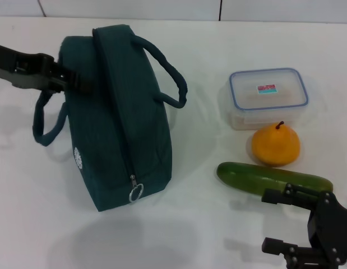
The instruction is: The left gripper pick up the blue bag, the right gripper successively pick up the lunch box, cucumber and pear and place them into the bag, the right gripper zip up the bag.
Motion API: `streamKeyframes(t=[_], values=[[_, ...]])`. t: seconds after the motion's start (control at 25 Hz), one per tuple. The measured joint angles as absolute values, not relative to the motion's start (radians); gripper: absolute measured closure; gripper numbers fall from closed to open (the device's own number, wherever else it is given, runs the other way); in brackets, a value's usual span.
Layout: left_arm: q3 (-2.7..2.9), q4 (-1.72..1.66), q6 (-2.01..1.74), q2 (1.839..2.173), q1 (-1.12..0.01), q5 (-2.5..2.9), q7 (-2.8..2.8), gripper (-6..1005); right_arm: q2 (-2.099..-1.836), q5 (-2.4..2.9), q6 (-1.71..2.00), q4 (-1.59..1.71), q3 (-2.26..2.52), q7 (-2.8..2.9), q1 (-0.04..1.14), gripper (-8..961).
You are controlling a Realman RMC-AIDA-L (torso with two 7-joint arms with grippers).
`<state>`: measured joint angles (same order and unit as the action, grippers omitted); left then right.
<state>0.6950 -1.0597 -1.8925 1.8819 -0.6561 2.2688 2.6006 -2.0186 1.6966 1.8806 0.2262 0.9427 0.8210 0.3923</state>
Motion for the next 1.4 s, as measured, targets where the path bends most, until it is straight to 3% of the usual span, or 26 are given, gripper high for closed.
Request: streamKeyframes(t=[0.32,0.68,1.16,1.4], values=[[0.696,-1.056,-1.895,1.883,-0.657,2.269,2.61,781,-2.019,1.697,1.882,0.221,0.939,0.821,0.394,184],[0.689,-1.055,-1.896,1.885,-0.656,2.237,2.612,960,-2.018,1.64,1.891,0.202,0.933,0.825,0.386,184],[0.688,-1.055,-1.909,1.884,-0.647,2.151,2.618,960,-2.012,1.1,1.972,0.042,0.932,1.146,0.306,183],[0.687,-1.055,-1.908,1.89,-0.65,2.148,2.614,960,-2.01,0.951,1.826,0.015,0.933,1.444,0.269,184]])
